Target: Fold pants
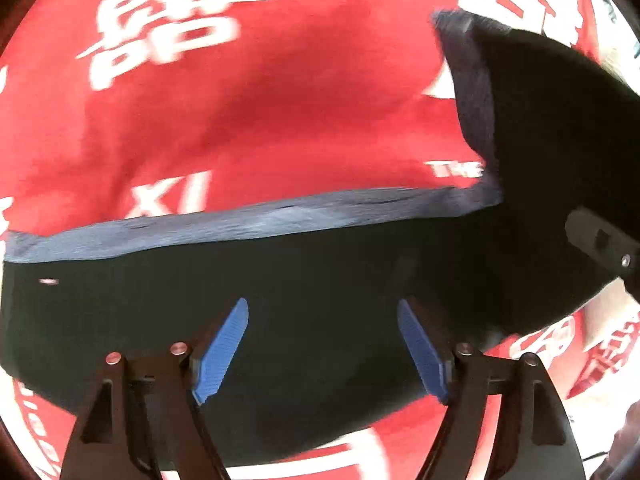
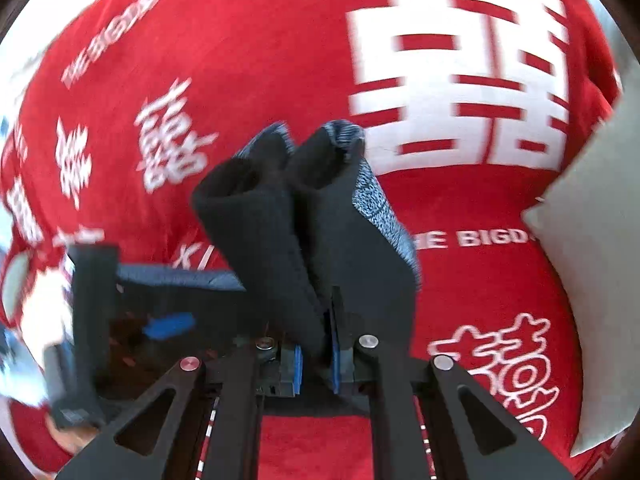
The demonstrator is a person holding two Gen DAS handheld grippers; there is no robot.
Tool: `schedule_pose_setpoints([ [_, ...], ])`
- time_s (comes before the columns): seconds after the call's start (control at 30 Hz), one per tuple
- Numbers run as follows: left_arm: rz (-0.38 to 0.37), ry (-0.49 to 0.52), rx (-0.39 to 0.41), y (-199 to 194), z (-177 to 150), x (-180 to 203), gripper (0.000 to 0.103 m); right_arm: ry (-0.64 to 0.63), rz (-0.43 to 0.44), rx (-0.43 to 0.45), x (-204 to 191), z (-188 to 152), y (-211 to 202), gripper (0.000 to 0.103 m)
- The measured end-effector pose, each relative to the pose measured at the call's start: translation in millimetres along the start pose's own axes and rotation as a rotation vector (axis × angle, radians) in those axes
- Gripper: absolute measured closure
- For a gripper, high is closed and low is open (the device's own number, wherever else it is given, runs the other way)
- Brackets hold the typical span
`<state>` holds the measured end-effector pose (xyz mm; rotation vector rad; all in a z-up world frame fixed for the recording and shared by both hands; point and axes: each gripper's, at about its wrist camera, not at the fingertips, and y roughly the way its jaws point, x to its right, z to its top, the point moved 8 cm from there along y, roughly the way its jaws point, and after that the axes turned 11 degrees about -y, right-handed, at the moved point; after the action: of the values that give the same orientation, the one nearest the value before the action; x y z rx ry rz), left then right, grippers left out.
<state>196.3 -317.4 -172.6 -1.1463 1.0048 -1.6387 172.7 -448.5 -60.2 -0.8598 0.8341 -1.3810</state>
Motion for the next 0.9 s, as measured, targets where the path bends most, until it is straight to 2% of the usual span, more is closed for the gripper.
schedule_pose_setpoints([
  [0.23, 0.107, -0.098, -0.021, 2.4, -4.0, -108.7, 0.025, -0.189, -0.022, -0.13, -91.1, -31.7, 59.4, 0.091],
  [0.37, 0.135, -0.134, -0.023, 1.1, -12.0, -148.8, 0.025, -0.304, -0.098, -0.211, -122.7, -60.2, 90.9, 0.09],
  [0.47, 0.132, -0.158, -0.025, -2.8, -13.9, -170.2, 0.025, -0.407, -0.186, -0.227, -134.1, -71.8, 99.9, 0.085],
  [0.5, 0.129, -0.162, -0.026, -3.7, -14.2, -172.6, 0.025, -0.461, -0.228, -0.226, -138.6, -74.5, 100.3, 0.084],
  [0.57, 0.116, -0.166, -0.027, -6.8, -11.5, -171.7, 0.025, -0.518, -0.233, -0.231, -149.8, -78.1, 97.4, 0.072],
  [0.6, 0.111, -0.161, -0.023, -7.2, -6.7, -166.7, 0.025, -0.52, -0.211, -0.232, -153.5, -79.0, 94.4, 0.057],
  [0.63, 0.102, -0.152, -0.019, -10.8, -5.6, -164.7, 0.025, -0.502, -0.168, -0.215, -157.5, -78.1, 84.0, 0.05],
  [0.73, 0.058, -0.127, -0.018, -16.2, -5.7, -155.6, 0.025, -0.44, -0.121, -0.138, -153.1, -68.4, 55.4, 0.05],
  [0.83, 0.019, -0.092, -0.038, -13.8, -7.4, -136.6, 0.025, -0.429, -0.167, -0.082, -139.8, -56.9, 39.7, 0.05],
  [0.9, 0.0, -0.076, -0.064, -1.1, -8.7, -122.6, 0.025, -0.46, -0.165, -0.083, -138.2, -56.7, 43.1, 0.051],
])
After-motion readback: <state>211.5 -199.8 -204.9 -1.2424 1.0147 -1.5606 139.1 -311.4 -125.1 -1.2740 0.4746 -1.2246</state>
